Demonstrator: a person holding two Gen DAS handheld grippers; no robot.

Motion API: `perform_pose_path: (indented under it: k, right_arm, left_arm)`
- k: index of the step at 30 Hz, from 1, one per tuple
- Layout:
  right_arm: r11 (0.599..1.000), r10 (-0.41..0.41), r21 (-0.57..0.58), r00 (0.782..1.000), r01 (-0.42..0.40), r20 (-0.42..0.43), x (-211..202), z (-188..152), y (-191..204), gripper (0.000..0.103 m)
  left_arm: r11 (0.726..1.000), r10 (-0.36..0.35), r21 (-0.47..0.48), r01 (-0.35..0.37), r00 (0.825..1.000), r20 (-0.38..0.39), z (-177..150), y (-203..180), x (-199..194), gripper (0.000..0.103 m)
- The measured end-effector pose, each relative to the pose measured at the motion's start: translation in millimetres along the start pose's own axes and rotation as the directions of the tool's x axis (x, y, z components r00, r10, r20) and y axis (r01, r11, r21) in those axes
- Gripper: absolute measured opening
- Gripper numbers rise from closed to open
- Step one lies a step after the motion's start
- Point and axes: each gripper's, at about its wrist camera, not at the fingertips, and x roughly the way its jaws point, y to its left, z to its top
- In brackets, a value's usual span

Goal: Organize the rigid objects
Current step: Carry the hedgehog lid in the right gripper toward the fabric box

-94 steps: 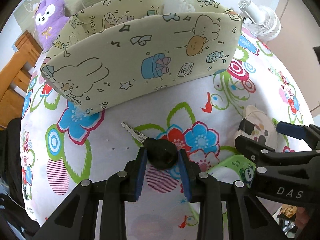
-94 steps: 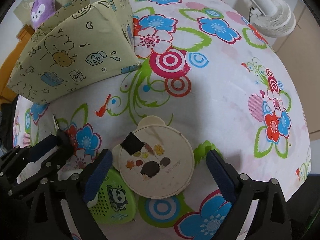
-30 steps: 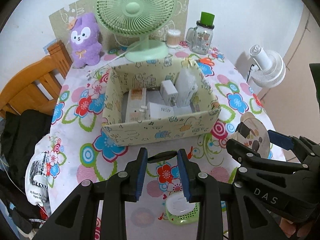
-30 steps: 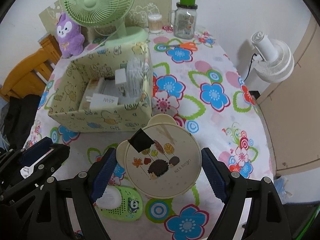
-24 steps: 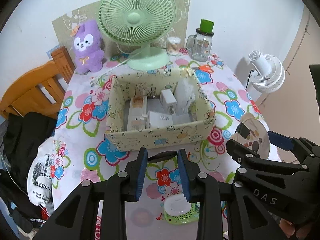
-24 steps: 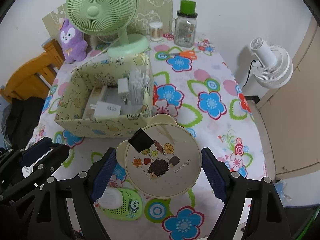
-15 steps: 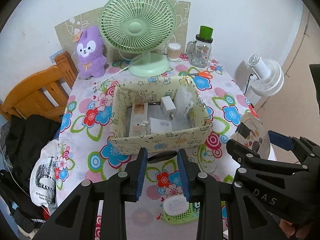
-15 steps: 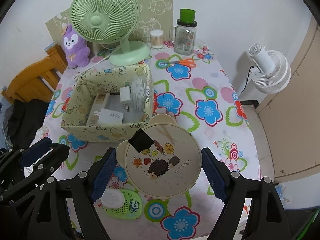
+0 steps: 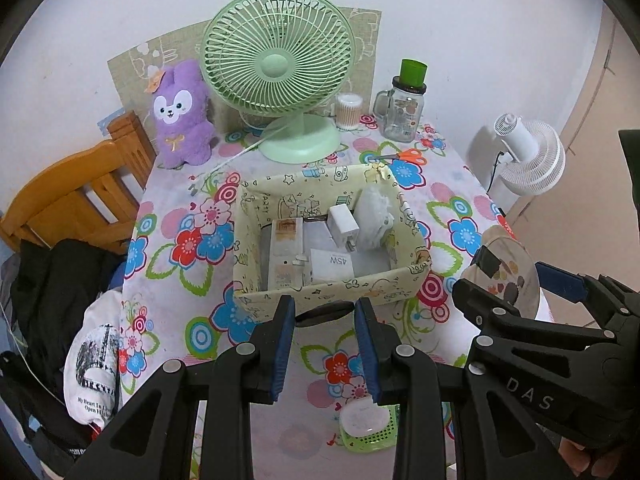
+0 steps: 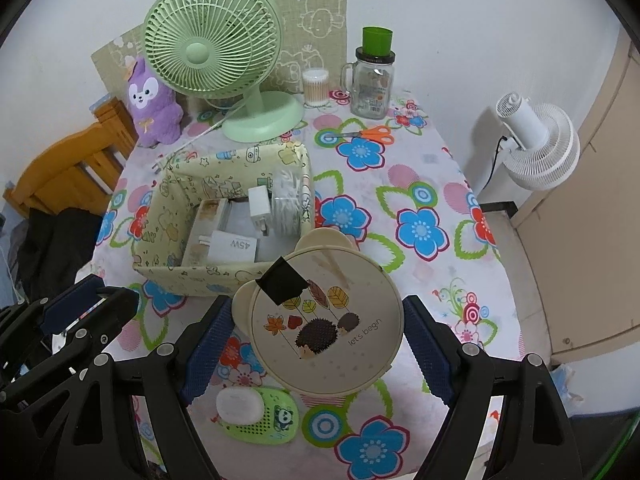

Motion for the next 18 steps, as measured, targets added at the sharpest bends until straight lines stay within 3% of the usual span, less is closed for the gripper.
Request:
perform_pose_path:
  k: [18]
  right_arm:
    - [1.000,-0.001,-0.001,1.000,0.001,0.009,18.7,40.1,8.1,0.085]
  left_arm:
    - [1.000,-0.011,0.006,0.011,1.000,-0.008,38.3,12.0,21.5,0.030]
